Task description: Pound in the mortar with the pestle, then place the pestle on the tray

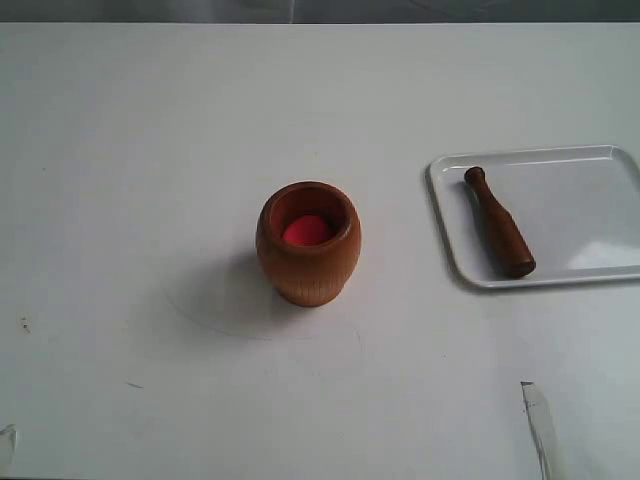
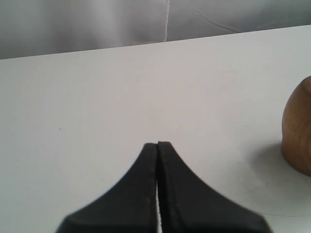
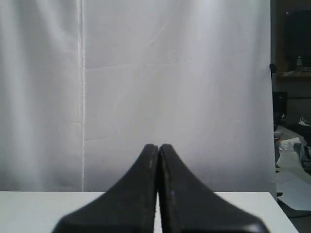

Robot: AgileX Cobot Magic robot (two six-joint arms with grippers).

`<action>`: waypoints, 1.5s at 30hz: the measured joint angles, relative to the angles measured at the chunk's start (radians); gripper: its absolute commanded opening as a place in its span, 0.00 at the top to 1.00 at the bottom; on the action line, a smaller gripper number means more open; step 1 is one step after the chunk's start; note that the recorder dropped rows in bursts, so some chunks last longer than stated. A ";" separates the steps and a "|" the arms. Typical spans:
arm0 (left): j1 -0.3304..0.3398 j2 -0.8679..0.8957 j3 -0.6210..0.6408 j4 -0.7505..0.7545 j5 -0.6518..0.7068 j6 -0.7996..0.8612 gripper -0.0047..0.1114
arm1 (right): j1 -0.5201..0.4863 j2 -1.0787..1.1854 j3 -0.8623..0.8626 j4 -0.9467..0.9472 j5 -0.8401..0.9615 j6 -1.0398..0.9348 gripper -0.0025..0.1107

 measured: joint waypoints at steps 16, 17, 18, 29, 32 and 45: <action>0.000 0.000 0.000 0.000 0.000 0.000 0.96 | 0.000 0.000 0.000 -0.759 0.106 0.718 0.98; 0.000 0.000 0.000 0.000 0.000 0.000 0.96 | 0.000 0.000 0.001 -0.919 0.105 0.876 0.98; 0.000 0.000 0.000 0.000 0.000 0.000 0.96 | 0.000 0.000 0.001 -1.069 0.105 1.025 0.98; 0.000 0.000 0.000 0.000 0.000 0.000 0.96 | 0.000 0.000 0.107 -1.577 0.002 1.538 0.98; 0.000 0.000 0.000 0.000 0.000 0.000 0.96 | 0.000 0.000 0.118 -1.618 -0.002 1.548 0.98; 0.000 0.000 0.000 0.000 0.000 0.000 0.96 | -0.066 0.000 0.119 -1.790 0.066 1.551 0.98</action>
